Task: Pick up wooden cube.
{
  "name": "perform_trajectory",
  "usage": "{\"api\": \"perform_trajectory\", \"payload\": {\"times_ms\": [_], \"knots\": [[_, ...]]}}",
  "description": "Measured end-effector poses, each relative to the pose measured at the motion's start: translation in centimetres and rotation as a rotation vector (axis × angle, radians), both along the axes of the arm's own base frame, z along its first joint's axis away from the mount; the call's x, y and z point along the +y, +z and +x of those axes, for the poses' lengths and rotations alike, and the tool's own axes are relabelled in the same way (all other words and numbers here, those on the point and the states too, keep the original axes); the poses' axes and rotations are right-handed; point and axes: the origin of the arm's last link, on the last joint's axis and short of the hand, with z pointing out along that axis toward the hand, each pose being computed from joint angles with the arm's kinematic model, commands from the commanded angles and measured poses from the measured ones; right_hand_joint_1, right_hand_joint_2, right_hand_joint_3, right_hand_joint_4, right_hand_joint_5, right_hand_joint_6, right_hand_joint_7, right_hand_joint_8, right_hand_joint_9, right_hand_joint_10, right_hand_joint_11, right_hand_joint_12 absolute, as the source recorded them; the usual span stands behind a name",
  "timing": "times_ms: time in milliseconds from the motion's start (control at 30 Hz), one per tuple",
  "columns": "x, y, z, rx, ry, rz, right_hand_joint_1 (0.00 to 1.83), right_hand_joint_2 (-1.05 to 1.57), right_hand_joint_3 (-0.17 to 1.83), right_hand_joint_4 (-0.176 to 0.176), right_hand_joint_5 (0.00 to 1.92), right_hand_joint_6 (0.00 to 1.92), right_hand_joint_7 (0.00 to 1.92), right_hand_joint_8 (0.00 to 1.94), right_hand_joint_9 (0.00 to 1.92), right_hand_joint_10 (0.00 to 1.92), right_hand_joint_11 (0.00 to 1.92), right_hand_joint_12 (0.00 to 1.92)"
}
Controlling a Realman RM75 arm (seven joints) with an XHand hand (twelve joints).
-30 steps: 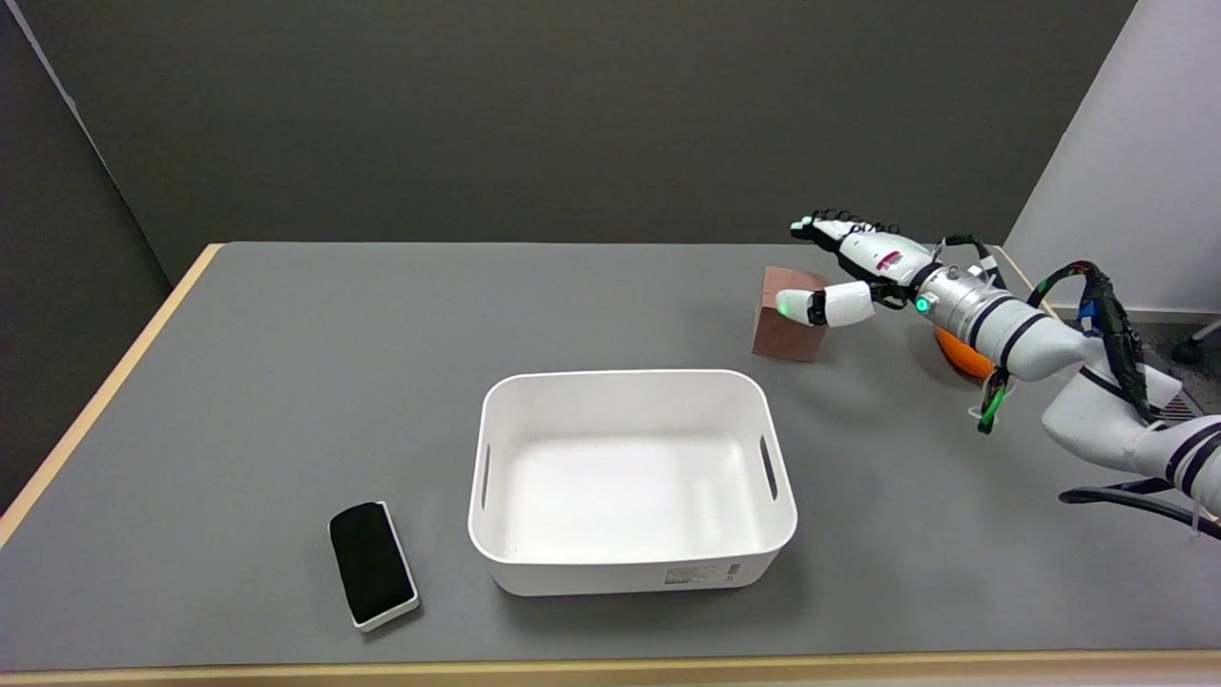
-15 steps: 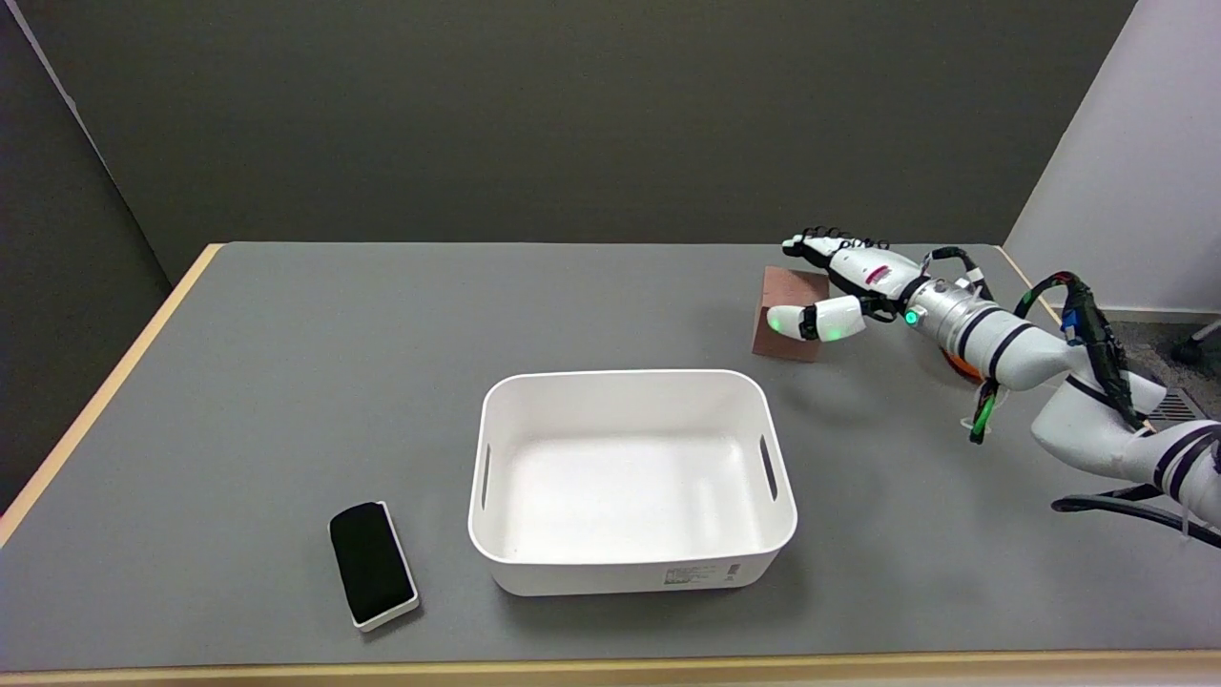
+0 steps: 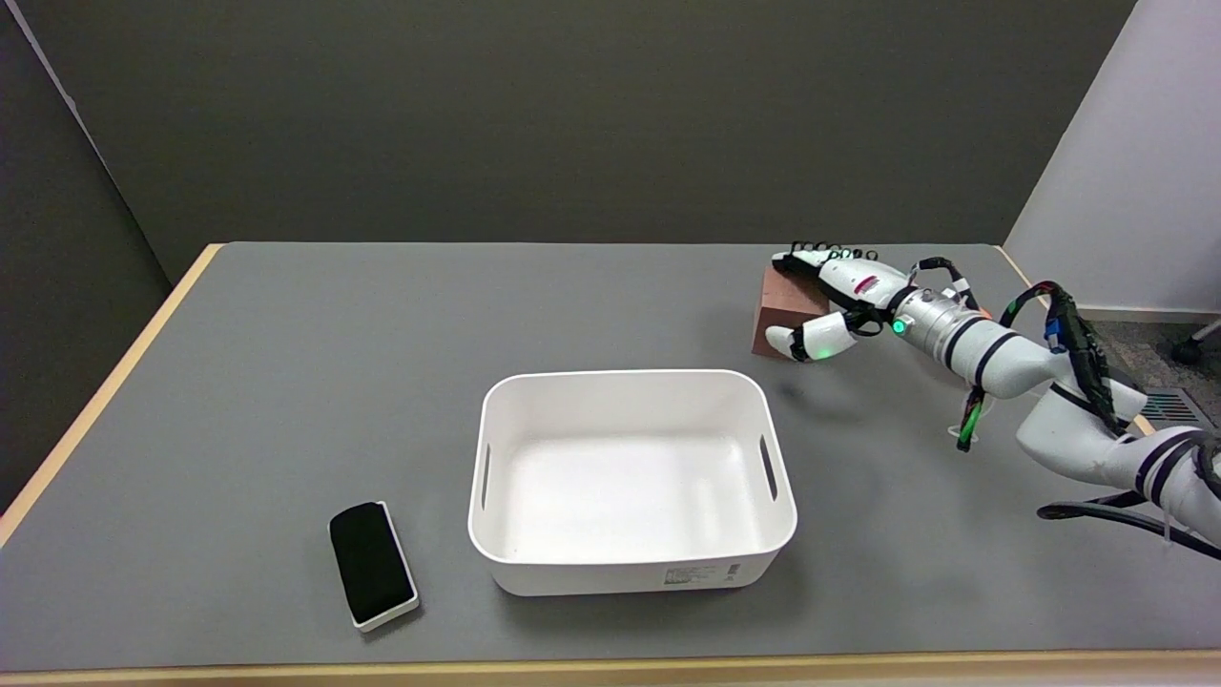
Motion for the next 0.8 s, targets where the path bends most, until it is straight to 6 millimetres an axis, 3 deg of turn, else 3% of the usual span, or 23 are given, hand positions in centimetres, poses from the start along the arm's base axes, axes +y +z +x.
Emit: {"api": "perform_trajectory", "payload": {"times_ms": [100, 300, 433, 500, 533, 567, 600, 633, 667, 800], "knots": [[-0.1, -0.2, -0.1, -0.008, 0.003, 0.004, 0.69, 0.70, 0.97, -0.036, 0.21, 0.47, 0.40, 0.47, 0.34, 0.79, 0.16, 1.20], [-0.2, -0.6, -0.3, -0.024, 0.010, 0.012, 0.81, 0.75, 0.91, -0.028, 0.27, 0.55, 0.50, 0.56, 0.43, 0.93, 0.24, 1.32], [-0.3, -0.8, -0.4, -0.031, 0.013, 0.017, 0.89, 0.82, 0.87, -0.010, 0.33, 0.90, 0.65, 0.87, 0.55, 1.11, 0.36, 1.48], [-0.3, -0.9, -0.4, -0.035, 0.015, 0.020, 1.21, 1.05, 0.40, -0.023, 0.36, 0.98, 0.70, 1.32, 0.60, 1.14, 0.36, 1.58], [-0.3, -1.0, -0.5, -0.037, 0.016, 0.022, 1.31, 1.11, 0.28, -0.026, 0.37, 1.03, 0.72, 1.44, 0.63, 1.17, 0.33, 1.66], [-0.3, -1.0, -0.5, -0.038, 0.016, 0.023, 1.31, 1.08, 0.31, -0.025, 0.39, 1.08, 0.74, 1.43, 0.65, 1.20, 0.29, 1.74], [-0.3, -1.1, -0.5, -0.040, 0.018, 0.025, 1.29, 1.11, 0.28, -0.051, 0.43, 1.19, 0.73, 1.45, 0.68, 1.22, 0.27, 1.79], [-0.3, -1.1, -0.5, -0.041, 0.020, 0.025, 1.20, 1.25, 0.09, -0.131, 0.52, 1.43, 0.66, 1.54, 0.71, 1.22, 0.28, 1.80], [-0.3, -1.1, -0.5, -0.043, 0.021, 0.026, 1.15, 1.33, -0.01, -0.176, 0.57, 1.57, 0.62, 1.59, 0.73, 1.22, 0.28, 1.81], [-0.3, -1.2, -0.5, -0.046, 0.028, 0.031, 1.14, 1.33, 0.02, -0.176, 0.55, 1.60, 0.61, 1.62, 0.74, 1.29, 0.22, 1.92]]}}
